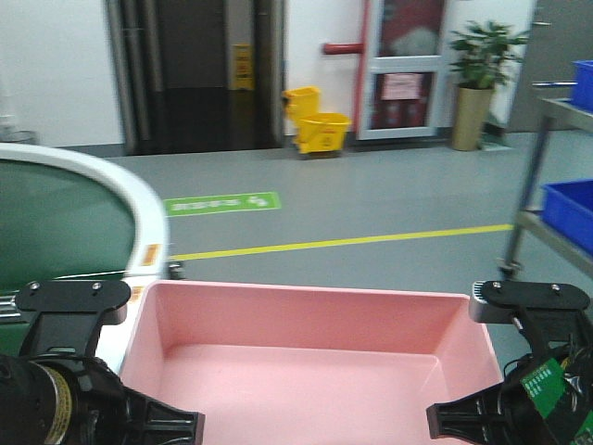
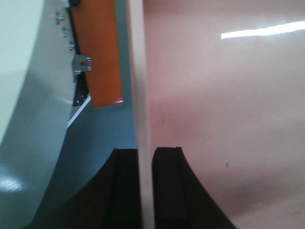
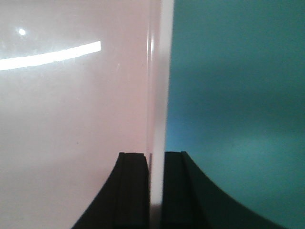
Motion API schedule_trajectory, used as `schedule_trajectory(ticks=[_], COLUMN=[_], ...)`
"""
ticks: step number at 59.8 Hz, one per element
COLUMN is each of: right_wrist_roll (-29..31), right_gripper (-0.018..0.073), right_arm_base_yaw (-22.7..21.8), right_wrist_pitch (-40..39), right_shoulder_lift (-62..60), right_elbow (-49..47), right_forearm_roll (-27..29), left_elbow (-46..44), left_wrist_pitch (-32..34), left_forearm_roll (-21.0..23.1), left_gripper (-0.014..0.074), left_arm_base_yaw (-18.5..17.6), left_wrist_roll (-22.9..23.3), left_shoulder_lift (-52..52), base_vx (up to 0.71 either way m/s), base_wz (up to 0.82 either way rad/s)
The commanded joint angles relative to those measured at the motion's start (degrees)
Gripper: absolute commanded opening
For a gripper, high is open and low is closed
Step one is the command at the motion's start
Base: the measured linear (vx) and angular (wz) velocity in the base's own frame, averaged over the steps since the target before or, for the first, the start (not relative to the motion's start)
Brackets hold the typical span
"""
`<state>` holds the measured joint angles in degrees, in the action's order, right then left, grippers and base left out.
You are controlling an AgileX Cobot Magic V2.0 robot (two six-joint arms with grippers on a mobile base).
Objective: Grab pink bin and stack on right shelf
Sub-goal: 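Hold the bin with both grippers while the base turns toward the table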
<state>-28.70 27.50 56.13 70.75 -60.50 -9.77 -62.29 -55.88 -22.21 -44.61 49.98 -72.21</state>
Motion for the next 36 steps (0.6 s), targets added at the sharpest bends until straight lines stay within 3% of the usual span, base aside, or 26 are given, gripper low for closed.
schedule_trajectory(ticks=[1, 36], right_wrist_roll=[0.34, 0.34], right_gripper=[0.0084, 0.0084], right_arm_base_yaw=[-0.17, -0.17], right_wrist_pitch=[-2.54, -2.54], right_shoulder_lift=[-1.45, -1.45], right_elbow=[-1.64, -1.64], right_forearm_roll=[-2.44, -2.44], left_elbow=[-1.90, -1.90], left_wrist_pitch=[3.65, 3.60], left_forearm_roll=[-1.89, -1.89], left_gripper=[0.0041, 0.0041], left_arm_base_yaw=[-0.54, -0.54], left_wrist_roll=[0.17, 0.17], left_shoulder_lift=[1.91, 1.91], base_vx=[-0.06, 0.04], base_wz=[-0.73, -0.72])
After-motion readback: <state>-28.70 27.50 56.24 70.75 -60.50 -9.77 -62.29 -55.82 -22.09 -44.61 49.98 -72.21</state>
